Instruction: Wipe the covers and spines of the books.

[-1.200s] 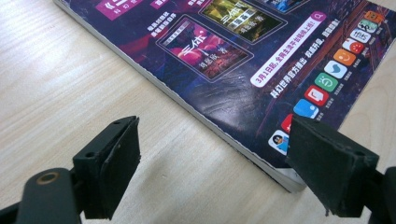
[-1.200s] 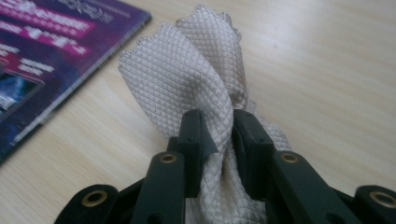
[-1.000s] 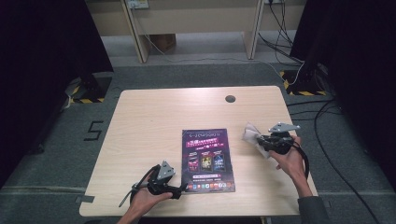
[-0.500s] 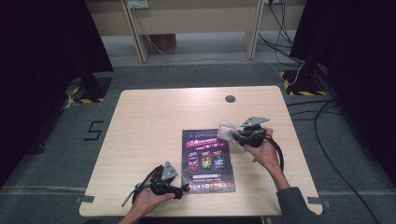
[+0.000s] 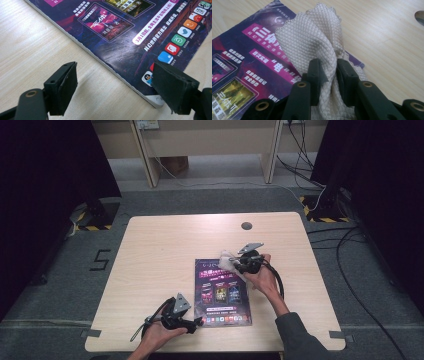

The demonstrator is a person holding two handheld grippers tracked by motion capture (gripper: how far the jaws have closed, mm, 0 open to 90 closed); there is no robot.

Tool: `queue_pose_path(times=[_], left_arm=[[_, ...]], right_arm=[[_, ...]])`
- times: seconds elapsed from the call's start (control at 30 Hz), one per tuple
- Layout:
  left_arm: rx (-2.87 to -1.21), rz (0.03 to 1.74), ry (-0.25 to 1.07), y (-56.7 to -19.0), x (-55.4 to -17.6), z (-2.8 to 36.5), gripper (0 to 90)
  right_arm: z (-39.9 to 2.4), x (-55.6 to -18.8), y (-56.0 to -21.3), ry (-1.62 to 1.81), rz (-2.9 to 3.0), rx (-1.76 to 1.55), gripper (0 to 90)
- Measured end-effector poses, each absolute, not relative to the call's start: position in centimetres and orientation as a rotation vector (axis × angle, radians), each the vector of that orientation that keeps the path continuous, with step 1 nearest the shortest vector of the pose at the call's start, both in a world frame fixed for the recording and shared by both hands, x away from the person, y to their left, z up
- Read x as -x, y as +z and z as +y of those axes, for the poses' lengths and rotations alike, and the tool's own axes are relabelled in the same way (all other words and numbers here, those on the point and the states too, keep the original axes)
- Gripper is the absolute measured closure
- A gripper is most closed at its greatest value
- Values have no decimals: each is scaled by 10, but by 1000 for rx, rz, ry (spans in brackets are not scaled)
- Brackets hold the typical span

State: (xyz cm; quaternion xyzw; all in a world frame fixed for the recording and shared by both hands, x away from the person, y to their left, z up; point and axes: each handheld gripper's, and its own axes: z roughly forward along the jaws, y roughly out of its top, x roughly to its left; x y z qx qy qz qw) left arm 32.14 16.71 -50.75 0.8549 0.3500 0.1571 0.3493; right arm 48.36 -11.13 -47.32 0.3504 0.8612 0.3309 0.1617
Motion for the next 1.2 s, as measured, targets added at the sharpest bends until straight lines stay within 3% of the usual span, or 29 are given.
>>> queue_pose_path(times=[0.9,1.2], left_arm=[[-2215,911,420,-508,-321,166,190],[-2222,911,421,-507,-321,167,181]], right_arm=[[-114,-509,-492,851,2386,-1135,736],[-95,-493,-492,855,2474,-1011,738]])
